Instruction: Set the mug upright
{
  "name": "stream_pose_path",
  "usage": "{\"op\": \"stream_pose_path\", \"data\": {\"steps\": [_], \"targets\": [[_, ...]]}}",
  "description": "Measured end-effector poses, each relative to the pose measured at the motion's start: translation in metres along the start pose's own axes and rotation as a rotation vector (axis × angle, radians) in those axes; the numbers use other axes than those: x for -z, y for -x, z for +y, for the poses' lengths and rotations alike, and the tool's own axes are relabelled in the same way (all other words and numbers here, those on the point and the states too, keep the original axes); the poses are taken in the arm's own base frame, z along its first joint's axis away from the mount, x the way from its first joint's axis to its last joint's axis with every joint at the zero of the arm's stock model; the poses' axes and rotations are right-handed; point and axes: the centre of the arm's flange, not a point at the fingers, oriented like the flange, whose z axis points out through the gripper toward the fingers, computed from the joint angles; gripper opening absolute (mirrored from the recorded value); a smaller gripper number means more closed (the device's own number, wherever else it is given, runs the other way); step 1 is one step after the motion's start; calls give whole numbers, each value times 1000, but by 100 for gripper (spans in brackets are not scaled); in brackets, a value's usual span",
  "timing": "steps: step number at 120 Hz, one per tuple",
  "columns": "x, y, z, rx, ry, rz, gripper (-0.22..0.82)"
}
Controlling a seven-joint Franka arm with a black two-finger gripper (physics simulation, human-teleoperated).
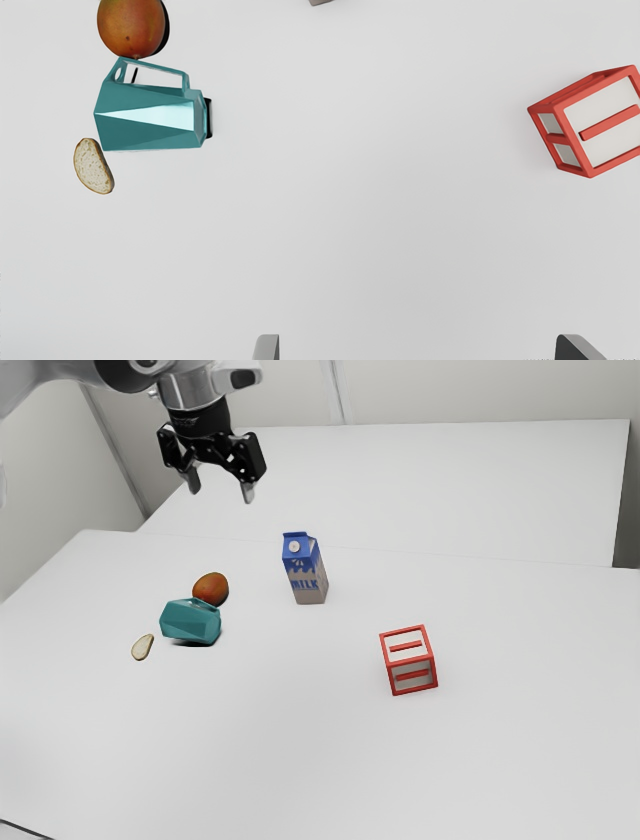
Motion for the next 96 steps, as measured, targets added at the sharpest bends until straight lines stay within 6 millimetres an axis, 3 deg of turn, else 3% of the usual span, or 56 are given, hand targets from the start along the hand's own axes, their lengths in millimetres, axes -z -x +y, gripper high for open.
{"op": "stream_pose_path", "data": {"steps": [8,21,31,36,40,46,53,59,75,96], "targets": [[-4,-1,0,-3,-5,-7,60],[-27,-6,-5,5,11,-49,60],[-42,-14,-29,34,69,-69,60],[-56,-22,-57,69,124,-86,60],[-73,-28,-93,117,172,-100,60],[-103,-32,-171,231,253,-118,60],[-141,-21,-268,372,355,-125,60],[-171,-11,-319,435,437,-125,60],[-249,-4,-376,466,621,-123,60],[-351,-11,-400,436,804,-99,60]]}}
